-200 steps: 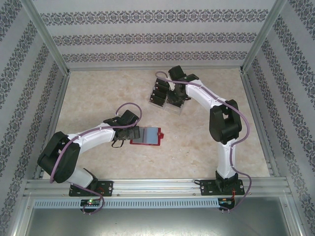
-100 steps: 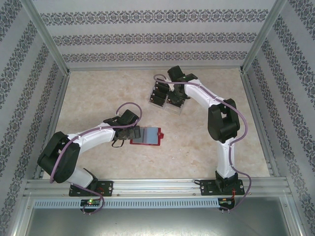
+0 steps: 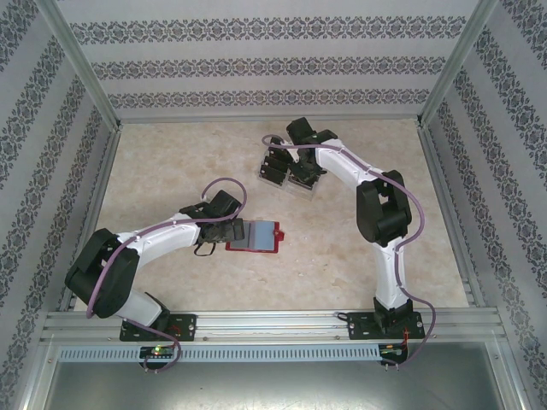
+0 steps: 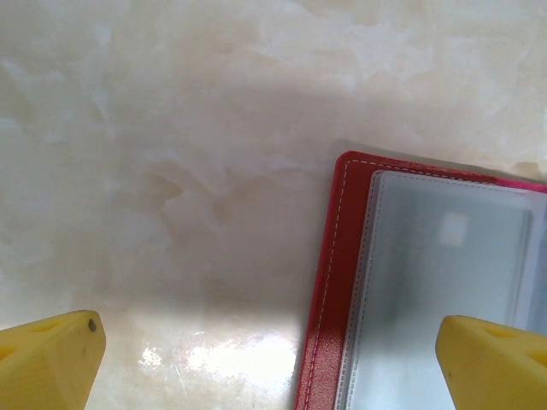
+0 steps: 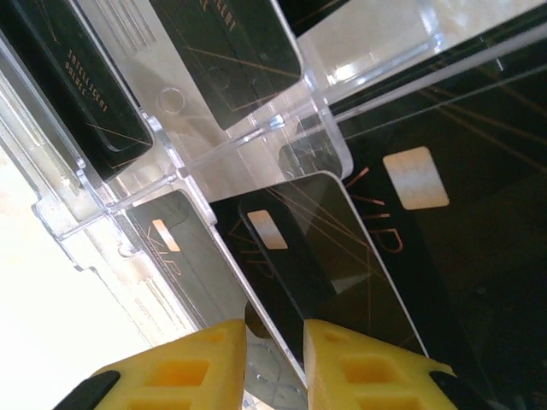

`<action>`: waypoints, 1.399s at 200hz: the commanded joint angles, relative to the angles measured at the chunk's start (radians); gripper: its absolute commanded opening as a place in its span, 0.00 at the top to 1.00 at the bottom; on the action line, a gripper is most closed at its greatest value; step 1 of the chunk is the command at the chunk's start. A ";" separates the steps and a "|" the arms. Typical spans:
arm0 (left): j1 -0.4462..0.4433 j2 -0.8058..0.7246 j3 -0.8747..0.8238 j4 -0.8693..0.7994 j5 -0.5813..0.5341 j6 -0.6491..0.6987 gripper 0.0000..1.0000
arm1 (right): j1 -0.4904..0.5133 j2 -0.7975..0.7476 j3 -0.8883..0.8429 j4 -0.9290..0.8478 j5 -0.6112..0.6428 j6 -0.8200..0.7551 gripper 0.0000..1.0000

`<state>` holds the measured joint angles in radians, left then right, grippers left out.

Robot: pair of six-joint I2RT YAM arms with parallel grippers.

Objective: Put the credit cards into the card holder

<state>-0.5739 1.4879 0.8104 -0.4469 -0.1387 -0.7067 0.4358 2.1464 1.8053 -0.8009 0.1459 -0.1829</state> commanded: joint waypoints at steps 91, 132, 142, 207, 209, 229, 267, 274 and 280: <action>0.004 -0.008 0.012 0.012 -0.012 0.009 0.00 | 0.015 0.025 0.065 -0.082 -0.016 -0.030 0.95; 0.004 -0.008 0.015 0.014 -0.011 0.011 0.00 | 0.016 0.024 0.100 -0.116 -0.034 -0.042 1.00; 0.005 -0.008 0.016 0.011 -0.010 0.011 0.00 | 0.015 0.023 0.111 -0.123 -0.037 -0.043 1.00; 0.005 -0.009 0.018 0.009 -0.007 0.009 0.00 | 0.021 -0.038 0.147 -0.152 -0.069 -0.032 1.00; 0.004 -0.010 0.018 0.008 -0.007 0.010 0.00 | 0.023 -0.040 0.148 -0.154 -0.069 -0.033 1.00; 0.005 -0.012 0.021 0.007 -0.010 0.008 0.00 | 0.033 -0.069 0.154 -0.158 -0.074 -0.024 1.00; 0.005 -0.017 0.026 0.002 -0.007 0.008 0.00 | 0.041 -0.113 0.153 -0.149 -0.082 -0.006 1.00; 0.004 -0.019 0.027 0.001 -0.008 0.009 0.00 | 0.041 -0.116 0.155 -0.150 -0.079 -0.003 1.00; 0.005 -0.020 0.027 0.001 -0.007 0.007 0.00 | 0.041 -0.118 0.156 -0.153 -0.074 -0.003 1.00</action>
<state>-0.5739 1.4879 0.8104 -0.4465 -0.1387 -0.7067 0.4694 2.0811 1.9274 -0.9363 0.0818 -0.2085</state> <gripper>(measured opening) 0.999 0.066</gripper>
